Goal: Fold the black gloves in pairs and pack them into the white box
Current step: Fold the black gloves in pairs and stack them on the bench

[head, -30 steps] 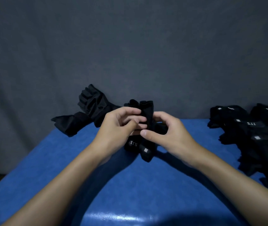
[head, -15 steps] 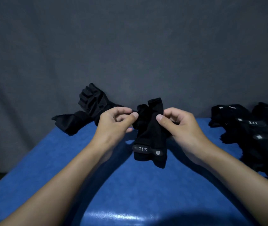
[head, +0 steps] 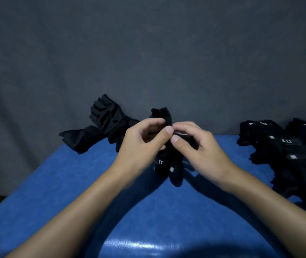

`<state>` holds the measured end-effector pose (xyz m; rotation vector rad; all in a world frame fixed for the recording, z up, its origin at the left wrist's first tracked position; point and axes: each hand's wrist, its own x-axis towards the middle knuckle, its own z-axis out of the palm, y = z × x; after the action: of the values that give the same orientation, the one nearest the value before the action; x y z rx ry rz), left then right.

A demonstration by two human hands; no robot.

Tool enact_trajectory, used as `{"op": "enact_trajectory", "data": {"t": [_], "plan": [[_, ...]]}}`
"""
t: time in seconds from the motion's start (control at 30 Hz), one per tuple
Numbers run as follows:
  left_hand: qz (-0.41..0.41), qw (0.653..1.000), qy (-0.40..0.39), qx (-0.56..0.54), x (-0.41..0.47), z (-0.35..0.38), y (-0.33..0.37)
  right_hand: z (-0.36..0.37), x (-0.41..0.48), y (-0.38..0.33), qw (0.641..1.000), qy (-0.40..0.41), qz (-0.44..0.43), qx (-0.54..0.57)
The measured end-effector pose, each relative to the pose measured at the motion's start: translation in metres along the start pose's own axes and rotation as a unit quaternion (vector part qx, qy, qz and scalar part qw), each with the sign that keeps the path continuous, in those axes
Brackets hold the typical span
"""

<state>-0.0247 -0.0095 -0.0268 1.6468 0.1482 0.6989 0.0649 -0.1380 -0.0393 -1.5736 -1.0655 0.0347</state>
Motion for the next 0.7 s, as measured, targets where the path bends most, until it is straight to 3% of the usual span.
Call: {"op": "enact_trajectory", "data": {"t": [0.2,0.37,0.53,0.7], "plan": [[-0.013,0.999,0.045,-0.027,0.003,-0.009,0.000,0.002,-0.002,-0.003,0.997,-0.072,0.006,-0.012],[-0.058,0.991,0.026,-0.118,0.002,-0.013,0.011,-0.001,0.000,0.000,0.996,0.089,-0.004,-0.017],[-0.090,0.982,-0.034,-0.164,0.001,-0.016,0.018,-0.008,-0.002,0.003,0.994,0.058,0.027,0.088],[-0.132,0.983,-0.030,-0.122,0.004,-0.024,0.016,-0.010,-0.001,0.002,0.989,0.089,0.009,0.120]]}}
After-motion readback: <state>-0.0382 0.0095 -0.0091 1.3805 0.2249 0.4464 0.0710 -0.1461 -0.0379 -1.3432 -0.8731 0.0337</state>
